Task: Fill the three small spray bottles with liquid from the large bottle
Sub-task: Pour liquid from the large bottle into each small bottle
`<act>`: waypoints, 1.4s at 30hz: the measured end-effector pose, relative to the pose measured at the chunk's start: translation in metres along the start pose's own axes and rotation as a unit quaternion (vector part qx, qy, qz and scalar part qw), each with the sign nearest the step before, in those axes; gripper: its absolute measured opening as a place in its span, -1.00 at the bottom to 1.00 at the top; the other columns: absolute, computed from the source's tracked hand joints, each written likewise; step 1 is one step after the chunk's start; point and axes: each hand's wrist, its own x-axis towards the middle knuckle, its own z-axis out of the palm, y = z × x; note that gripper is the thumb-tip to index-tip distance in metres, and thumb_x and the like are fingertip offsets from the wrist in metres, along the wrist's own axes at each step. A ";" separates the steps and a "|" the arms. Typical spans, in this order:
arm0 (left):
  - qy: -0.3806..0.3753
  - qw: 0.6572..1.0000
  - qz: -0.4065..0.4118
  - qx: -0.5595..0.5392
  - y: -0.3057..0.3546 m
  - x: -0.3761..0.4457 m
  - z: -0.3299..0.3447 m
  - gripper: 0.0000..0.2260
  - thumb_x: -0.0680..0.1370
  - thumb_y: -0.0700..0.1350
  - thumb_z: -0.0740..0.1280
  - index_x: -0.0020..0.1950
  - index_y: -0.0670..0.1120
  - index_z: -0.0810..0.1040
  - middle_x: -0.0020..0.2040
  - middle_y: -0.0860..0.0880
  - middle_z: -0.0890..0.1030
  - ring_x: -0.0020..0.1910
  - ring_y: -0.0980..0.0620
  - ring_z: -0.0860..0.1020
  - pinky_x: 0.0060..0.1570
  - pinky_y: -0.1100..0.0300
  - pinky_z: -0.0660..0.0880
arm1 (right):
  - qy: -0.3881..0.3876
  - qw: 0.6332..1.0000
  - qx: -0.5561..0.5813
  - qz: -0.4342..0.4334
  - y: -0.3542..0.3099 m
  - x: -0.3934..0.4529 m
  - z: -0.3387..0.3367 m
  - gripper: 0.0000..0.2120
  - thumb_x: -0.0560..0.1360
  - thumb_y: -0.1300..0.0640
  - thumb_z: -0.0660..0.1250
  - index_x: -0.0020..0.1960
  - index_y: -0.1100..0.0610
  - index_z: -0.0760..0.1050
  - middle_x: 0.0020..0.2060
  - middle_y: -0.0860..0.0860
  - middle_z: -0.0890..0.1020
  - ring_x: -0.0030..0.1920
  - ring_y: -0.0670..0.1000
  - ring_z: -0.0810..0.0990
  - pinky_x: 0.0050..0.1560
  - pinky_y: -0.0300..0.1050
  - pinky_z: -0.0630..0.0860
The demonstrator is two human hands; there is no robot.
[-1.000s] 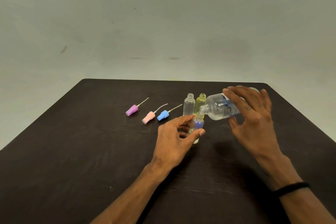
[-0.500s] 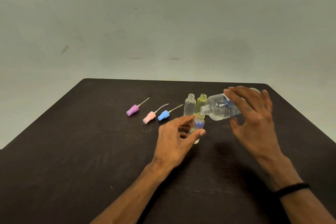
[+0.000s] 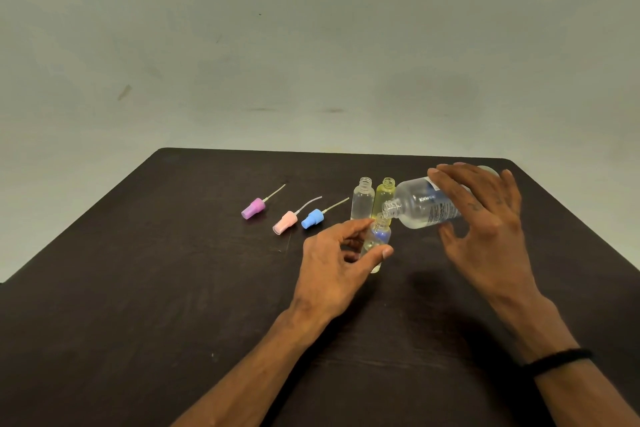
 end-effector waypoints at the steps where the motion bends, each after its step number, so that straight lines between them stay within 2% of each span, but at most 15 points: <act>1: 0.000 1.000 0.000 0.000 0.000 0.000 0.000 -0.52 0.49 0.07 0.58 0.39 0.02 0.64 0.12 0.12 0.73 0.08 0.18 0.68 0.05 0.22 0.67 | 0.001 1.000 0.000 0.000 0.000 0.000 0.000 -0.09 0.25 0.46 0.64 0.53 0.08 0.47 0.43 0.11 0.56 0.49 0.19 0.48 0.57 0.50 0.16; 11: 0.001 1.000 0.000 -0.002 -0.002 0.001 0.001 -0.53 0.49 0.09 0.58 0.37 0.04 0.66 0.13 0.11 0.73 0.09 0.16 0.68 0.05 0.19 0.67 | 0.009 1.000 0.003 0.002 -0.004 0.002 -0.002 -0.16 0.25 0.49 0.60 0.49 0.13 0.54 0.41 0.10 0.59 0.47 0.19 0.50 0.59 0.46 0.14; 33: 0.002 1.000 0.015 -0.001 0.000 -0.001 0.000 -0.52 0.49 0.06 0.58 0.38 0.01 0.65 0.17 0.12 0.72 0.11 0.23 0.67 0.07 0.28 0.65 | 0.006 1.000 0.000 0.002 -0.002 0.001 -0.002 -0.17 0.28 0.47 0.60 0.50 0.13 0.53 0.41 0.11 0.59 0.47 0.21 0.51 0.58 0.46 0.14; 42: 0.002 1.000 0.007 -0.003 -0.003 0.000 0.002 -0.52 0.48 0.08 0.59 0.38 0.01 0.65 0.16 0.10 0.73 0.11 0.17 0.68 0.06 0.19 0.68 | 0.008 1.000 0.001 -0.003 -0.003 0.001 -0.002 -0.18 0.28 0.48 0.59 0.50 0.13 0.53 0.42 0.11 0.58 0.48 0.19 0.50 0.56 0.49 0.16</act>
